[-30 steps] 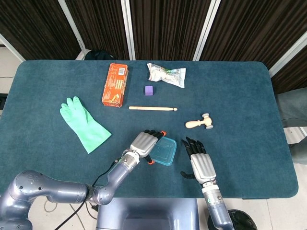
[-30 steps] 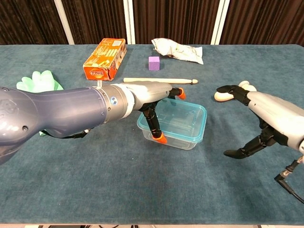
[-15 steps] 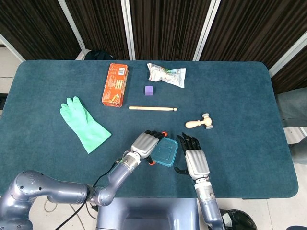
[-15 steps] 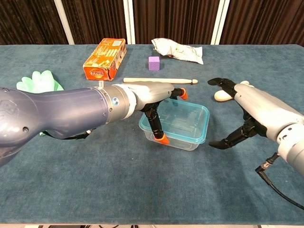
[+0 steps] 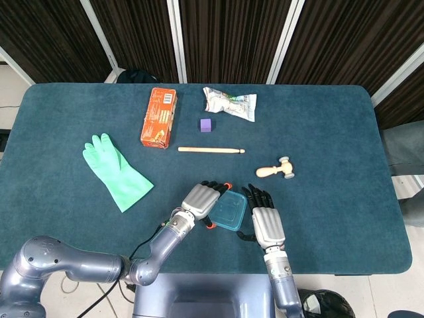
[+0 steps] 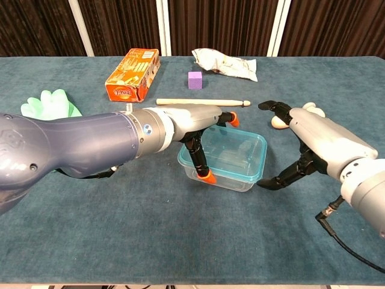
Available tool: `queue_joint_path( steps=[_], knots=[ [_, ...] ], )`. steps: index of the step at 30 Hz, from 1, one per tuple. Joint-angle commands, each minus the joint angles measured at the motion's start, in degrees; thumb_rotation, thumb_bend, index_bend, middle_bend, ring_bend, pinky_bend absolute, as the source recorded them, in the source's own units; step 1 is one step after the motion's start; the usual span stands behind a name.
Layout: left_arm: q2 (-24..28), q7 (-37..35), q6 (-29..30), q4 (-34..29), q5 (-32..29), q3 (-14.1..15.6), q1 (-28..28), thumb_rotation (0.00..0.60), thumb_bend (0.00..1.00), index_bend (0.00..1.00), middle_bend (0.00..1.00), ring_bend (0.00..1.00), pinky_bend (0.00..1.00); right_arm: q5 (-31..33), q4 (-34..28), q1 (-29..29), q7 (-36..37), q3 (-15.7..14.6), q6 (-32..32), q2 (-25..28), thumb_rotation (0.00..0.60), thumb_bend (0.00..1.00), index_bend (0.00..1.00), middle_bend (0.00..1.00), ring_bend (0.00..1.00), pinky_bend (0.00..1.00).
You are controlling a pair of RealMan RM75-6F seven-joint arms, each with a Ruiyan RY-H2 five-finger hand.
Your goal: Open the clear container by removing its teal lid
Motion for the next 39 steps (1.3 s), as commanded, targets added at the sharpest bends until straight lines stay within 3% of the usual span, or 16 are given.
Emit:
queue_joint_path(
  steps=[1, 39],
  knots=[
    [-0.11, -0.13, 0.05, -0.01, 0.09, -0.04, 0.04, 0.600, 0.11, 0.11, 0.23, 0.17, 0.34, 0.26, -0.15, 0.14, -0.24, -0.01, 0.08, -0.35, 0.600, 0.19, 0.00, 0.00, 0.00, 0.00],
    [0.37, -0.37, -0.52, -0.16, 0.31, 0.08, 0.10, 0.600, 0.12, 0.11, 0.23, 0.17, 0.36, 2.53, -0.47, 1.09, -0.61, 1.08, 1.41, -1.87, 0.600, 0.19, 0.00, 0.00, 0.00, 0.00]
  ],
)
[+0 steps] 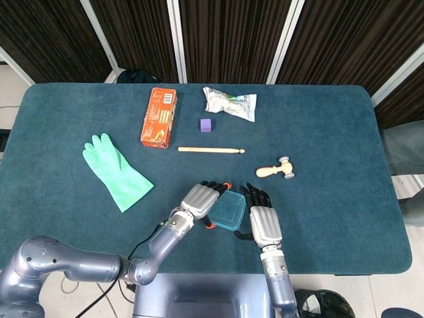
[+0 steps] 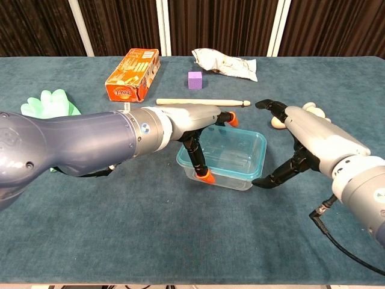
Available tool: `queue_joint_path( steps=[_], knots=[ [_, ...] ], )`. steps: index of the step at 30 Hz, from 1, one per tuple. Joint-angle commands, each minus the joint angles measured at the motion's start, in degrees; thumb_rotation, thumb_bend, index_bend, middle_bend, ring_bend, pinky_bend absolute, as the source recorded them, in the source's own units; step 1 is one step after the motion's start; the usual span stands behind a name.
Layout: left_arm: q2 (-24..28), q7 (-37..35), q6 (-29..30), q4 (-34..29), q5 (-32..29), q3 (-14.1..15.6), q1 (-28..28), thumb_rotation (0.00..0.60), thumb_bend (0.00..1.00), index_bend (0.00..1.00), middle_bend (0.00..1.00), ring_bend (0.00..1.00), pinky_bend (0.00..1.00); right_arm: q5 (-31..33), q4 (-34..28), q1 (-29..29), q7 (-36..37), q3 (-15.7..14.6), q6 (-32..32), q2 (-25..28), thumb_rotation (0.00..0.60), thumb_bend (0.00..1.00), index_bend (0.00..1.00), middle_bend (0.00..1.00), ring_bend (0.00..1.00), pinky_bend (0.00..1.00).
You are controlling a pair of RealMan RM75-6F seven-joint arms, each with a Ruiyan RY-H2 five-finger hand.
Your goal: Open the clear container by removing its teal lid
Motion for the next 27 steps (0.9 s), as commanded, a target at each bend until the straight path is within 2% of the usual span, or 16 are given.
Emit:
queue_joint_path(
  steps=[1, 27],
  knots=[
    [-0.10, 0.10, -0.05, 0.00, 0.02, 0.06, -0.08, 0.600, 0.12, 0.11, 0.23, 0.17, 0.36, 0.40, -0.15, -0.06, 0.15, 0.10, 0.08, -0.09, 0.600, 0.19, 0.00, 0.00, 0.00, 0.00],
    [0.03, 1.17, -1.27, -0.33, -0.47, 0.60, -1.17, 0.600, 0.13, 0.12, 0.23, 0.19, 0.39, 4.37, -1.92, 0.52, 2.35, 3.33, 1.62, -2.21, 0.600, 0.19, 0.00, 0.00, 0.00, 0.00]
  ],
)
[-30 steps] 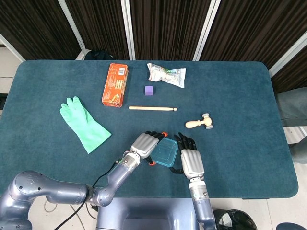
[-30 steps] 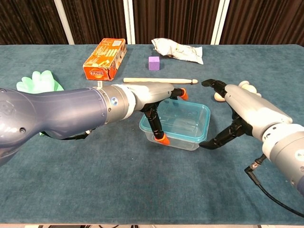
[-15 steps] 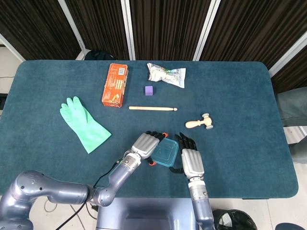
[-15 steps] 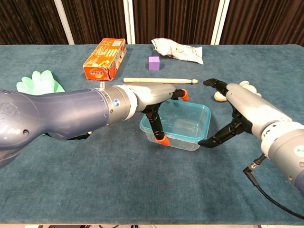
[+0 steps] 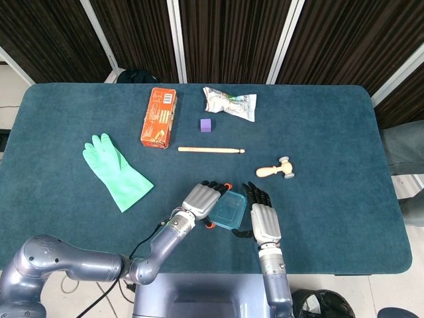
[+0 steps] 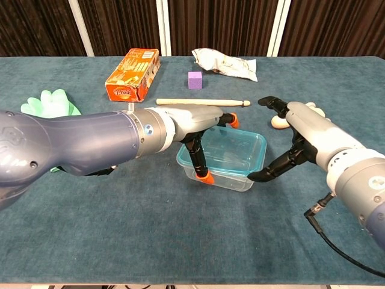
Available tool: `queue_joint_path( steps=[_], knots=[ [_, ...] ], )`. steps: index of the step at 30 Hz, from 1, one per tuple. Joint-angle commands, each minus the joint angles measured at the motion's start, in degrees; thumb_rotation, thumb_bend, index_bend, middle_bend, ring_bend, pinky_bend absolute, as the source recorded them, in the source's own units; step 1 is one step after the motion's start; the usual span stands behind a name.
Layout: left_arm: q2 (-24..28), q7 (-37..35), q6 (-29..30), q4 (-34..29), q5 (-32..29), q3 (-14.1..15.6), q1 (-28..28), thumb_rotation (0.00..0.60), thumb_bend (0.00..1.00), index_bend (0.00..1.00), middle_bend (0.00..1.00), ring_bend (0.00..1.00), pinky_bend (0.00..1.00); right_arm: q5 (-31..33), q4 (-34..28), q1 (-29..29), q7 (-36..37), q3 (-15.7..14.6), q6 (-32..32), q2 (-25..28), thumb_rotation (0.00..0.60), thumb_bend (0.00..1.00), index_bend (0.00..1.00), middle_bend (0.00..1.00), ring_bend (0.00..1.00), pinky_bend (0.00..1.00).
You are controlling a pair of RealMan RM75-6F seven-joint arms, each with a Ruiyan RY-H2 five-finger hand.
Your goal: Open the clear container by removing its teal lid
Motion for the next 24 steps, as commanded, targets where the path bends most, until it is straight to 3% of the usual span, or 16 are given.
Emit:
queue_joint_path(
  steps=[1, 12, 24],
  knots=[
    [0.24, -0.05, -0.32, -0.25, -0.11, -0.02, -0.13, 0.600, 0.13, 0.12, 0.23, 0.19, 0.39, 0.18, 0.09, 0.19, 0.17, 0.31, 0.16, -0.25, 0.600, 0.19, 0.00, 0.00, 0.00, 0.00],
    [1.37, -0.66, -1.39, -1.08, 0.22, 0.23, -0.49, 0.600, 0.13, 0.11, 0.22, 0.18, 0.38, 1.52, 1.24, 1.16, 0.31, 1.75, 0.63, -1.68, 0.600, 0.19, 0.00, 0.00, 0.00, 0.00],
    [2.14, -1.35, -3.22, -1.17, 0.46, 1.18, -0.98, 0.600, 0.13, 0.07, 0.18, 0.11, 0.29, 2.58, 0.88, 1.43, 0.16, 2.10, 1.15, -1.65, 0.600, 0.19, 0.00, 0.00, 0.00, 0.00]
  ],
)
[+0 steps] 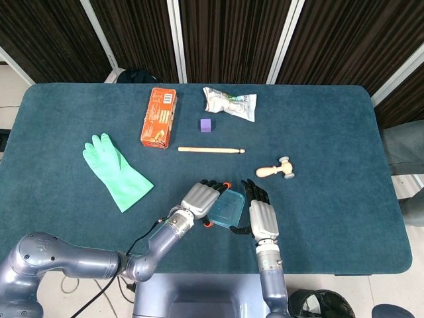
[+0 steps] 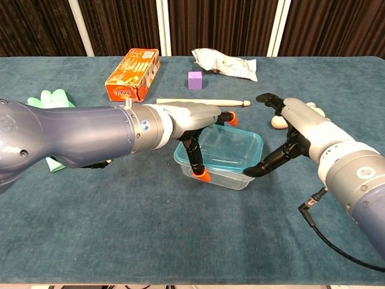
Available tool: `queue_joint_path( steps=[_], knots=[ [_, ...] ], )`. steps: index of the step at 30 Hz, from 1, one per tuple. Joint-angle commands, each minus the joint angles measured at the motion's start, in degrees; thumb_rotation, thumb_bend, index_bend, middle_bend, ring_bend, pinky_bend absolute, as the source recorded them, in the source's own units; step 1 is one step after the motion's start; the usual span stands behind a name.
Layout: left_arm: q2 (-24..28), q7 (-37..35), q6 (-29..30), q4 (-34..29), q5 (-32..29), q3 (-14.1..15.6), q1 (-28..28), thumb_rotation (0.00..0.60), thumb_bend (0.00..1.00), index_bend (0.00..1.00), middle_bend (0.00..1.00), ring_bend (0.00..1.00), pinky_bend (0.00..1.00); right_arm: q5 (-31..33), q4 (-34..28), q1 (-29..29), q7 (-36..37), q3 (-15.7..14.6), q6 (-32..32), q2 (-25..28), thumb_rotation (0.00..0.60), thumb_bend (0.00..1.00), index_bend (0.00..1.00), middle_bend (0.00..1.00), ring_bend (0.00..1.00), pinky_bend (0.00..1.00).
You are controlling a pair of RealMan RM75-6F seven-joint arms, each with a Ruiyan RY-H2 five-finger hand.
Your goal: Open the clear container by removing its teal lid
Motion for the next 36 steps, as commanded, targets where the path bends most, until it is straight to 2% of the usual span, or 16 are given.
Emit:
queue_joint_path(
  steps=[1, 4, 9, 15, 26, 36],
  knots=[
    [0.09, -0.17, -0.06, -0.09, -0.05, 0.09, -0.08, 0.600, 0.13, 0.06, 0.16, 0.08, 0.26, 0.24, -0.04, -0.05, 0.12, -0.13, 0.09, 0.09, 0.600, 0.19, 0.00, 0.00, 0.00, 0.00],
    [0.27, -0.44, -0.24, -0.25, -0.03, 0.15, -0.20, 0.600, 0.11, 0.03, 0.11, 0.04, 0.22, 0.41, 0.00, -0.04, 0.26, -0.22, 0.14, 0.15, 0.600, 0.19, 0.00, 0.00, 0.00, 0.00],
    [0.50, -0.89, -0.17, -0.41, 0.00, 0.05, -0.38, 0.600, 0.07, 0.00, 0.06, 0.03, 0.21, 0.45, 0.06, 0.07, 0.40, -0.40, 0.18, 0.23, 0.600, 0.19, 0.00, 0.00, 0.00, 0.00],
    [0.73, -1.20, -0.33, -0.58, -0.18, 0.21, -0.49, 0.600, 0.04, 0.00, 0.05, 0.03, 0.20, 0.45, 0.00, 0.24, 0.46, -0.38, 0.27, 0.17, 0.600, 0.19, 0.00, 0.00, 0.00, 0.00],
    [0.47, -1.70, -0.62, -0.18, 0.01, 0.79, -0.77, 0.600, 0.04, 0.00, 0.06, 0.06, 0.25, 0.82, 0.06, 0.69, 0.49, -0.25, 0.32, -0.28, 0.600, 0.19, 0.00, 0.00, 0.00, 0.00],
    [0.02, -2.13, -0.88, 0.43, 0.80, 1.35, -0.97, 0.600, 0.04, 0.00, 0.06, 0.06, 0.25, 1.53, -0.55, 1.37, 0.53, 1.12, 0.62, -0.80, 0.600, 0.19, 0.00, 0.00, 0.00, 0.00]
  ],
)
